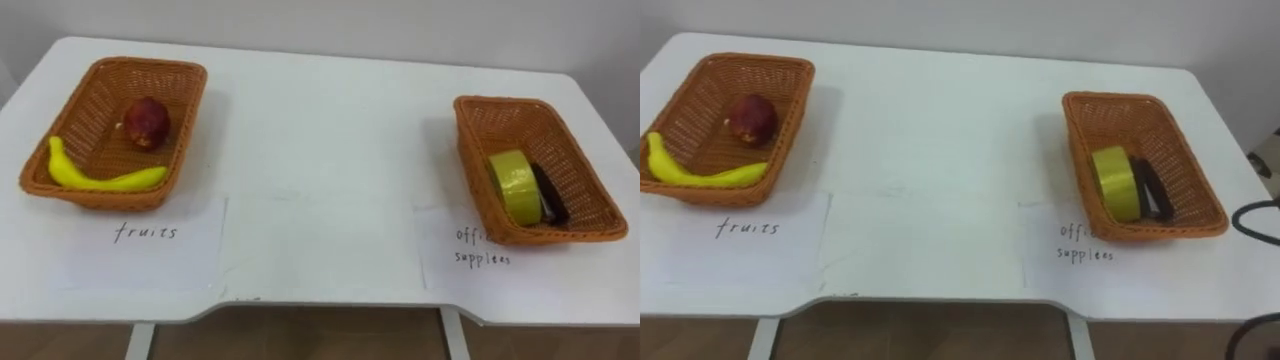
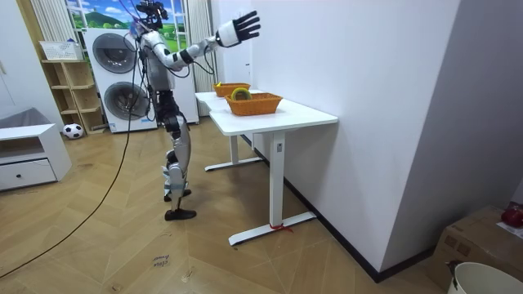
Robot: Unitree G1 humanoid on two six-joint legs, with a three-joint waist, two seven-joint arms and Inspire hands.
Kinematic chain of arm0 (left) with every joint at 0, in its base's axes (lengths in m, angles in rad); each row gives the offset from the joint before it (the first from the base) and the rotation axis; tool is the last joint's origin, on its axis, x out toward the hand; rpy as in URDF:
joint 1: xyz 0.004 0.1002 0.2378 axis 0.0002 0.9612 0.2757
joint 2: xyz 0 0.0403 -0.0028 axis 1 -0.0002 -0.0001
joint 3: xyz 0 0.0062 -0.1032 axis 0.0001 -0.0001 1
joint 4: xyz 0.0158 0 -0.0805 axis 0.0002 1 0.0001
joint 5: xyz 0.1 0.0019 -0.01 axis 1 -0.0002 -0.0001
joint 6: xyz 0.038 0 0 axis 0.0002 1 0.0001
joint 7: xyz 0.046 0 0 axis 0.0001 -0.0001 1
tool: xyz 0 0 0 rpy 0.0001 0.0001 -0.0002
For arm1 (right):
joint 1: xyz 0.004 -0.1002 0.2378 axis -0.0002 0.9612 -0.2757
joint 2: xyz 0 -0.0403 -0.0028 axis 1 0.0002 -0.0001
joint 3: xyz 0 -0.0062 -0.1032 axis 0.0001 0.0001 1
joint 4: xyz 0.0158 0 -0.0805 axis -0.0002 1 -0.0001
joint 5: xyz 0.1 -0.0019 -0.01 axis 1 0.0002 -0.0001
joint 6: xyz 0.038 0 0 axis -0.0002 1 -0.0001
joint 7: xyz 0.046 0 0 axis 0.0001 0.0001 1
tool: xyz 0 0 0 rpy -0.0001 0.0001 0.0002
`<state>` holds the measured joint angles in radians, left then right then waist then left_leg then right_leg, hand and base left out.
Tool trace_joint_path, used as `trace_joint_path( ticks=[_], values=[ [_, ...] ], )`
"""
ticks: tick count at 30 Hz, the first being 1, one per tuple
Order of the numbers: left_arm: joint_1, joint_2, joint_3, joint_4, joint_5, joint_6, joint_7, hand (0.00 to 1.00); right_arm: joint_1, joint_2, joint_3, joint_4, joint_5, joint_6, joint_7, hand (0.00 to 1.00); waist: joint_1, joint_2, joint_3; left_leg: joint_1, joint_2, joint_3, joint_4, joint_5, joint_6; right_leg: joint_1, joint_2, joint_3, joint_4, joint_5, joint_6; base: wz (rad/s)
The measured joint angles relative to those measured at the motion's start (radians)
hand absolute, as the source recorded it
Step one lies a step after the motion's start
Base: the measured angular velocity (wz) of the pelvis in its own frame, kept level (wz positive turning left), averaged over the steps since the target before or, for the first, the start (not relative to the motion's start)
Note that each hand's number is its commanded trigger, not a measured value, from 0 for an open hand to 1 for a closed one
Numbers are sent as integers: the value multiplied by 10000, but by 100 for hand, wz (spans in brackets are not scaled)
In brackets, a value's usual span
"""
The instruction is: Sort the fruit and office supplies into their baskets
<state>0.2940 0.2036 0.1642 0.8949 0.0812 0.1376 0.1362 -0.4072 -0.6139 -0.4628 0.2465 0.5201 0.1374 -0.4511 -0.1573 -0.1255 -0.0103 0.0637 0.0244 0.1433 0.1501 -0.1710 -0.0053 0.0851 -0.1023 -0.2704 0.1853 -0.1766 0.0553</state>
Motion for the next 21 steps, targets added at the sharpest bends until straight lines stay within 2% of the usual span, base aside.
trace_joint_path(
  ticks=[3,4,7,14,18,21],
  values=[
    [25,36,-1,2,-4,-245,118,0,619,-10,-724,6,337,-425,-712,0,-136,-5,5,37,42,186,-6,-24,-31,-30,47,197,-22,9,-15,-16],
    [43,63,7,1,-4,-357,144,0,1085,-11,-1019,6,481,-613,-1031,0,-139,-31,21,113,57,245,-58,-31,-43,-13,67,277,-21,9,-15,-15],
    [135,61,66,3,-8,-373,186,0,1744,-10,-1483,40,1037,-707,-1821,0,-256,21,51,228,103,488,-204,-61,-73,-48,130,524,-19,11,-18,-22],
    [156,20,278,46,-8,-390,258,0,3589,15,-2767,148,1207,-1169,-3114,0,-436,68,65,150,192,699,-232,-98,-123,-328,208,576,9,31,-51,-11],
    [126,19,327,45,-16,-392,260,0,4361,52,-3094,162,1440,-1285,-3351,0,-596,110,58,110,194,772,-234,-122,-122,-365,207,582,3,36,-60,-8],
    [87,18,318,43,-13,-468,270,0,4929,333,-3374,545,1434,-1647,-3555,0,-593,109,44,195,195,788,-296,-125,-123,-317,216,595,2,36,-60,-2]
  ],
)
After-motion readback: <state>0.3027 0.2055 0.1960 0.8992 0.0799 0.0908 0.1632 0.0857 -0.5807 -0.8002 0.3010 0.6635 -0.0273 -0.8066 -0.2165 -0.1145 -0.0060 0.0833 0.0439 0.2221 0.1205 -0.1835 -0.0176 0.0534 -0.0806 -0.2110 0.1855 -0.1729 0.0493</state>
